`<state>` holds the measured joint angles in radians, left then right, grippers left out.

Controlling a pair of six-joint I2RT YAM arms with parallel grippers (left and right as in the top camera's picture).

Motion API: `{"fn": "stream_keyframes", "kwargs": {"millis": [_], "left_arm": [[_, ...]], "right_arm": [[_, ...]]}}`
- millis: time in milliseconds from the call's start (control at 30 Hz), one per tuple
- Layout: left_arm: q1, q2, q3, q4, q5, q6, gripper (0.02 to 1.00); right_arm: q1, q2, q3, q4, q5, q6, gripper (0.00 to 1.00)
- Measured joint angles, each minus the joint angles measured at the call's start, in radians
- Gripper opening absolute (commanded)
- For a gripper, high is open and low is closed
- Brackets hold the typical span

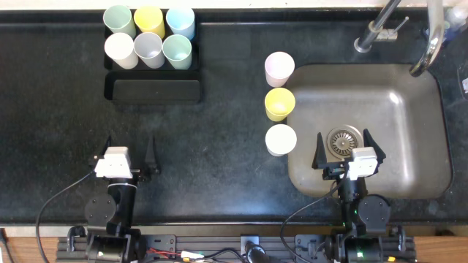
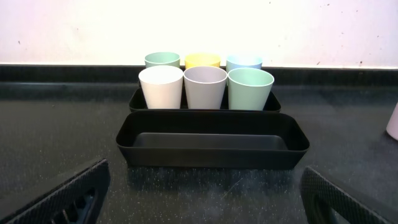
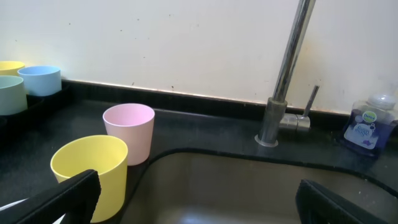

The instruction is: Store Cups

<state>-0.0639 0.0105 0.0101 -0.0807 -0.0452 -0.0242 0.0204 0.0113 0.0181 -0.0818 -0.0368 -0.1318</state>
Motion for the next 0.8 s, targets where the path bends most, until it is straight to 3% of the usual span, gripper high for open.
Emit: {"fn": "stream_keyframes", "kwargs": {"millis": [200, 400, 533, 633, 733, 800], "left_arm": [[0.0, 0.021, 0.001, -0.001, 0.028, 0.0, 0.998], [0.0, 0.394, 0.186, -0.012, 0.251, -0.039, 0.998], [0.0, 0.794, 0.577, -0.087, 0.442, -0.085, 0.998], [-0.022, 1.112, 0.985, -0.264, 0.537, -0.117, 0.998], [-0.09, 1.412, 1.404, -0.443, 0.571, -0.139, 0.998], [-0.156, 1.602, 1.679, -0.581, 0.542, -0.154, 0.998]], "right_arm": [[0.0, 0.0, 0.0, 0.0, 0.0, 0.0, 0.993], [0.0, 0.0, 0.0, 0.0, 0.0, 0.0, 0.996], [0.0, 0.0, 0.0, 0.0, 0.0, 0.0, 0.996], [0.0, 0.001, 0.0, 0.0, 0.0, 0.0, 0.998], [0.0, 0.001, 0.0, 0.0, 0.0, 0.0, 0.996], [0.0, 0.001, 0.0, 0.0, 0.0, 0.0, 0.996]]}}
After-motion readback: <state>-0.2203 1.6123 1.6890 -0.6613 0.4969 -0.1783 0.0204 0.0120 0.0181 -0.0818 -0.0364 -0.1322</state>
